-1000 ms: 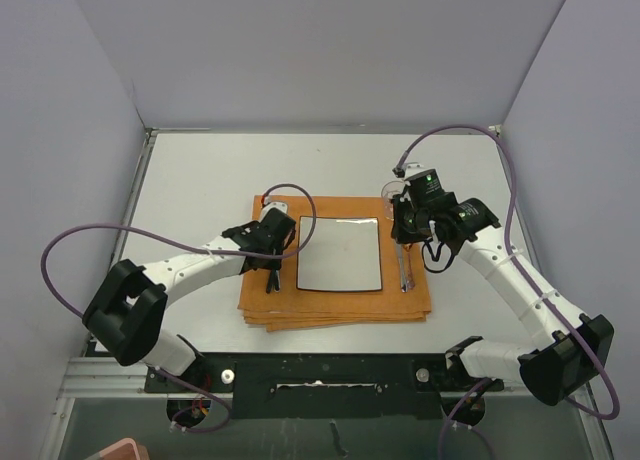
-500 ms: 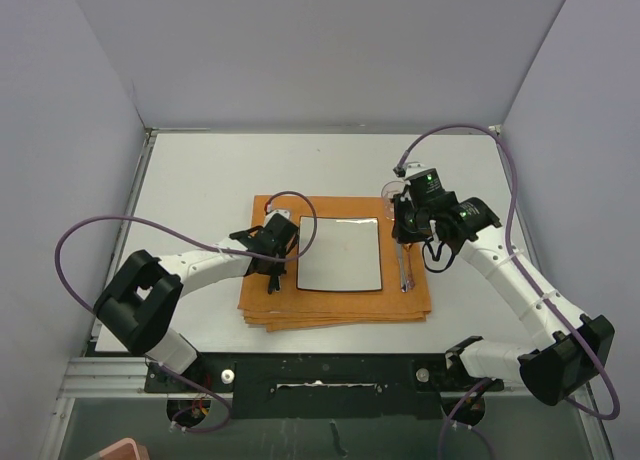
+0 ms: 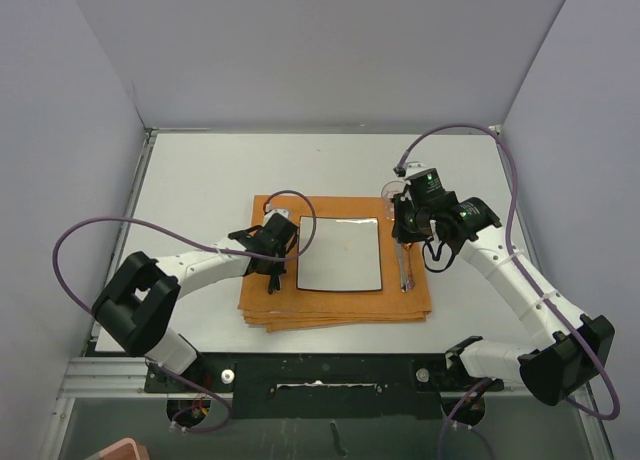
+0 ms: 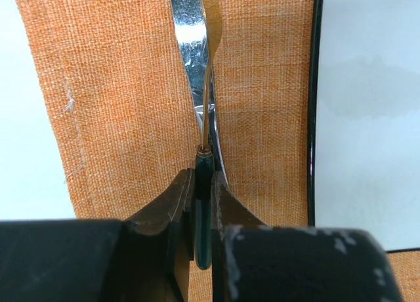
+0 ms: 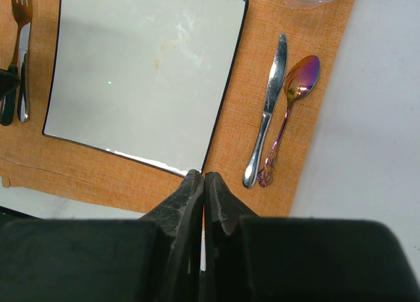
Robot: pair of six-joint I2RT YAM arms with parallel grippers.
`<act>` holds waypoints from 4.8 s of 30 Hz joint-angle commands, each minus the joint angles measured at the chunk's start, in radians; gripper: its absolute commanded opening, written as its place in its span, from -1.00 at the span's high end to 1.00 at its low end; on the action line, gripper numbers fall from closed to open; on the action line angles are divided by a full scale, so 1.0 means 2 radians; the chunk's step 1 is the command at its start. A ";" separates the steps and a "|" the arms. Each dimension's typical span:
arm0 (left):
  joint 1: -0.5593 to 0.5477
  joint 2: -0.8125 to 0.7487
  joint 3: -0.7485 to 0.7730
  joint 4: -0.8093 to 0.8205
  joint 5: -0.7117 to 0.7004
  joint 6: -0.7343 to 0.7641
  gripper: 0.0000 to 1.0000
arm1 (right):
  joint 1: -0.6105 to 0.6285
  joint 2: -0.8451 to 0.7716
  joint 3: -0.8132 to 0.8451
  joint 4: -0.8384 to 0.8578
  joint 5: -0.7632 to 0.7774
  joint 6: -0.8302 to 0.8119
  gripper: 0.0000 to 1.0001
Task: Set the dinner table for one person
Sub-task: Adjust the fork on the napkin, then reset both arms
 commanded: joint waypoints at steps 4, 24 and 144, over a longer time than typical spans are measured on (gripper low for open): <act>-0.002 -0.062 0.067 -0.021 -0.004 -0.004 1.00 | -0.002 -0.008 0.005 0.021 0.004 0.003 1.00; 0.005 -0.060 -0.010 0.075 0.056 -0.089 1.00 | -0.003 -0.005 0.011 0.015 0.004 -0.004 1.00; 0.101 -0.480 -0.159 0.242 -0.089 0.354 -0.41 | -0.085 -0.261 -0.295 0.435 0.038 -0.234 -0.95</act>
